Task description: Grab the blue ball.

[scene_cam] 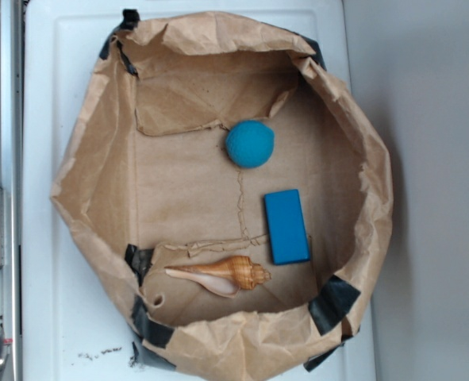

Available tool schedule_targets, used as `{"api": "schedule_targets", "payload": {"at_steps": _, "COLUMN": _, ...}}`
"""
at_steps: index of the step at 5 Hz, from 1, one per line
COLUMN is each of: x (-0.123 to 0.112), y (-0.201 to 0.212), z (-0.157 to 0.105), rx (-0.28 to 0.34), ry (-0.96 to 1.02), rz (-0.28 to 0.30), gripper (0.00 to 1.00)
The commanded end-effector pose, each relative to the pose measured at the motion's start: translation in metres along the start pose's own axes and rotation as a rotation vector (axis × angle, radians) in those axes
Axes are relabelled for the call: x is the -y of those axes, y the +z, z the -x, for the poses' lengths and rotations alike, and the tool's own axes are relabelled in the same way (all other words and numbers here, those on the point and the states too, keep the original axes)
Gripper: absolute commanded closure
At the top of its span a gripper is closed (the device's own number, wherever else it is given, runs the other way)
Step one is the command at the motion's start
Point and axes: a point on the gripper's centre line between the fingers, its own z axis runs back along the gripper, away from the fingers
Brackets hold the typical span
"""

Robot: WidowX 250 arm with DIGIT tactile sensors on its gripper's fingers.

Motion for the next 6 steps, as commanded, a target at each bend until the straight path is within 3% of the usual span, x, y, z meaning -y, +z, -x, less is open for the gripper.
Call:
{"api": "schedule_targets", "payload": {"at_steps": 1, "x": 0.0, "y": 0.0, "z": 0.0, "rx": 0.0, "ry": 0.0, "rz": 0.0, "gripper": 0.0}}
{"api": "schedule_targets", "payload": {"at_steps": 2, "x": -0.011, "y": -0.014, "z": -0.049, "rx": -0.026, "ry": 0.148, "rz": -0.007, "gripper": 0.0}}
{"api": "schedule_targets", "payload": {"at_steps": 3, "x": -0.002, "y": -0.022, "z": -0.096, "rx": 0.002, "ry": 0.296, "rz": -0.049, "gripper": 0.0}}
{"api": "schedule_targets", "payload": {"at_steps": 6, "x": -0.002, "y": -0.022, "z": -0.096, "rx": 0.002, "ry": 0.296, "rz": -0.049, "gripper": 0.0}}
